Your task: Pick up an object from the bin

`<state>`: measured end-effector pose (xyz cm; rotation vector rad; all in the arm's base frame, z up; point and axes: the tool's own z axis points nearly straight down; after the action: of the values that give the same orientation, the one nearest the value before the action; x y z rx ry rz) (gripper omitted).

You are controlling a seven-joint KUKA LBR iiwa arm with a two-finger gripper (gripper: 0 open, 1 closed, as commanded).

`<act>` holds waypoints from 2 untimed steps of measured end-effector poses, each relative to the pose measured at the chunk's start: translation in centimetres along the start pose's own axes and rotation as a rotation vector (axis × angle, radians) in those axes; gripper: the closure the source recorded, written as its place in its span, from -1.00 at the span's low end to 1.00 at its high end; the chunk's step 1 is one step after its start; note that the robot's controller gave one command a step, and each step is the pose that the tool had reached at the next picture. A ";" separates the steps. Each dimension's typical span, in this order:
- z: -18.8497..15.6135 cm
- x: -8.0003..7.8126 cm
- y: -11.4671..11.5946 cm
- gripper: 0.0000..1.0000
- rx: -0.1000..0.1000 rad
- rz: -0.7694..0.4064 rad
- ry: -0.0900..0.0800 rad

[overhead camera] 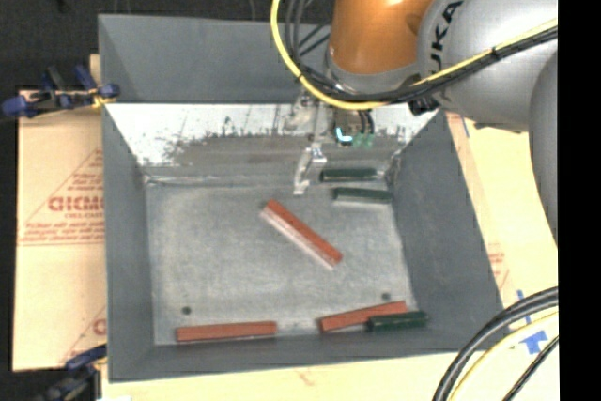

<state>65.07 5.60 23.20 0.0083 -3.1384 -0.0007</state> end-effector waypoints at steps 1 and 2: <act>-0.5 -0.1 0.0 -1.00 -0.001 0.001 -0.008; 5.1 1.1 -1.4 -1.00 -0.001 0.107 -0.010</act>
Offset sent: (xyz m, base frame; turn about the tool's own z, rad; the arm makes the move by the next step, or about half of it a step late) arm -0.0375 -0.0423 -0.1620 0.3045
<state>63.95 4.19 18.10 -0.1594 -3.1447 -0.0023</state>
